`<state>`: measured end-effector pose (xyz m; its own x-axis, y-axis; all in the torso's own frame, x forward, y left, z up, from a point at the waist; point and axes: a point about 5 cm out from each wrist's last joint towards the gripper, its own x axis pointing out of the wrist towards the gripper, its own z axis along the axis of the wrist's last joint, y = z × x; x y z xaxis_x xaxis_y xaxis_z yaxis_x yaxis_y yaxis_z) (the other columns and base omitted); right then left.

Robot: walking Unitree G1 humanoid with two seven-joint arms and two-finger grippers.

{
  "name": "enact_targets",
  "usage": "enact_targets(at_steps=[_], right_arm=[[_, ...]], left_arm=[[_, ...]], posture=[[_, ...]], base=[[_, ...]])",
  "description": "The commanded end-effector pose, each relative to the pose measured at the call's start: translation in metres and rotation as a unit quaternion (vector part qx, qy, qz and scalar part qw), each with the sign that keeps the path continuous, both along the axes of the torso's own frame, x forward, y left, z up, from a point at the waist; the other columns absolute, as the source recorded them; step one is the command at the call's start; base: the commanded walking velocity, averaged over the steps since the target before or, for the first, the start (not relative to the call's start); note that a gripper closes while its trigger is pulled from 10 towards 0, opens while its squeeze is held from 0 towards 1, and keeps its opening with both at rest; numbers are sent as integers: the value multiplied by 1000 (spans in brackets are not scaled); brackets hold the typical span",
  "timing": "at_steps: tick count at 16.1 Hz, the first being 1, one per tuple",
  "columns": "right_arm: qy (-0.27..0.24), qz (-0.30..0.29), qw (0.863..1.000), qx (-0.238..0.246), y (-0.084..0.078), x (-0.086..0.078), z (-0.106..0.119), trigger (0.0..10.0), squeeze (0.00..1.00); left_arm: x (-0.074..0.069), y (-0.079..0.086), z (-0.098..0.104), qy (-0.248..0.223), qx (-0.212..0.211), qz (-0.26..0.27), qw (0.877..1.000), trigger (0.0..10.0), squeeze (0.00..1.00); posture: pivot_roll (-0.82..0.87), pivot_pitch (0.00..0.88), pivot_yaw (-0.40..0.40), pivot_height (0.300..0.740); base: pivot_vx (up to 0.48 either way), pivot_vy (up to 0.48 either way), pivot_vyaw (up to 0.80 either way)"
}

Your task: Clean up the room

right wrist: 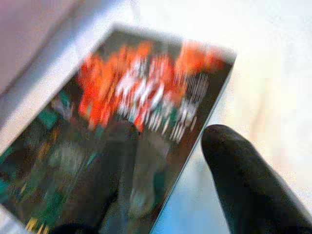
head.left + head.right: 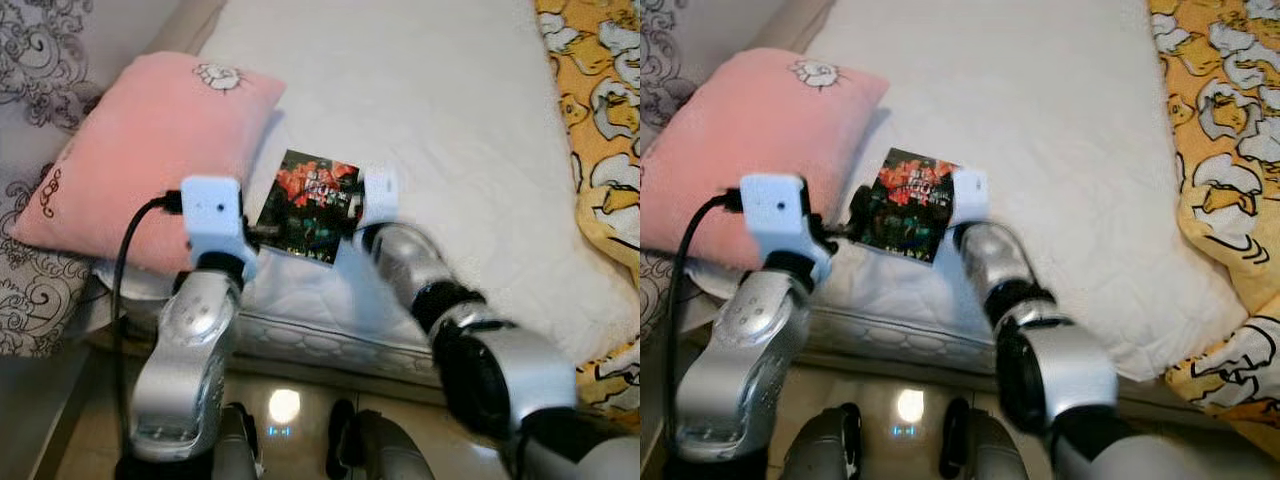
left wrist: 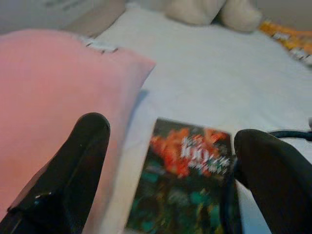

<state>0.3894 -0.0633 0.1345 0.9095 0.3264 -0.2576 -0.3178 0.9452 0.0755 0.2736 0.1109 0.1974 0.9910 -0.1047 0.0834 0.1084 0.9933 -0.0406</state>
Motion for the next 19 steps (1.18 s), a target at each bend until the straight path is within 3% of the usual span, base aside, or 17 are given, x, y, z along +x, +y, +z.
enact_targets(at_steps=[1, 3, 4, 5, 7, 8, 9, 10, 11, 12, 14, 16, 17, 19], right_arm=[[-27, 9, 999, -27, -7, 4, 8, 10000, 1000], [-76, -9, 996, -38, -26, 11, 24, 10000, 1000], [-111, -27, 992, -45, -39, 13, 29, 10000, 784], [-173, -63, 982, -43, -58, 9, 32, 10000, 0], [-246, -121, 960, -49, -83, -18, 22, 10000, 0], [-251, -132, 958, -50, -87, -23, 19, 10000, 0], [-232, -191, 953, -49, -110, -41, 0, 10000, 0], [-225, -214, 949, -52, -120, -53, -11, 10000, 0], [-208, -221, 952, -49, -130, -64, -25, 10000, 1000], [-198, -205, 958, -23, -132, -91, -42, 10000, 1000], [-169, -205, 964, -5, -132, -106, -55, 10000, 1000], [-149, -180, 972, -17, -122, -103, -58, 10000, 1000], [-148, -165, 975, -7, -117, -99, -57, 10000, 0], [-153, -144, 978, -8, -107, -88, -50, 10000, 0]], left_arm=[[4, -6, -1, -4, -8, -9, 1000, 10000, 0], [11, -6, 1, -17, -6, -12, 1000, 10000, 0], [16, -4, 0, -23, 3, -10, 1000, 10000, 0], [19, 4, -2, -25, 15, 4, 1000, 10000, 0], [25, 17, -10, -22, 34, 19, 999, 10000, 0], [27, 19, -12, -22, 36, 18, 999, 10000, 0], [28, 34, -24, -13, 63, 44, 997, 10000, 27], [26, 43, -32, -8, 77, 55, 995, 10000, 1000], [24, 52, -42, -1, 96, 65, 993, 10000, 1000], [16, 60, -68, 36, 112, 66, 991, 10000, 1000], [18, 50, -77, 52, 95, 54, 993, 10000, 1000], [23, 31, -64, 9, 49, -16, 999, 10000, 1000], [26, 29, -63, 6, 65, -14, 998, 10000, 0], [36, 30, -64, 11, 66, 0, 998, 10000, 0]], posture=[[238, 118, -131, 740], [227, 68, -146, 740], [220, 33, -155, 740], [210, 0, -159, 740], [188, 0, -165, 740], [179, 0, -162, 740], [151, 0, -154, 740], [147, 0, -152, 740], [141, 0, -149, 740], [120, 0, -132, 740], [108, 0, -120, 740], [98, 0, -106, 740], [92, 0, -97, 740], [66, 0, -71, 740]], base=[[0, 0, 0], [0, 0, 0], [0, 0, 0], [0, 0, 0], [0, 0, 0], [0, 0, 0], [0, 0, 0], [0, 0, 0], [0, 0, 0], [0, 0, 0], [0, 0, 0], [0, 0, 0], [0, 0, 0], [0, -476, 0]])
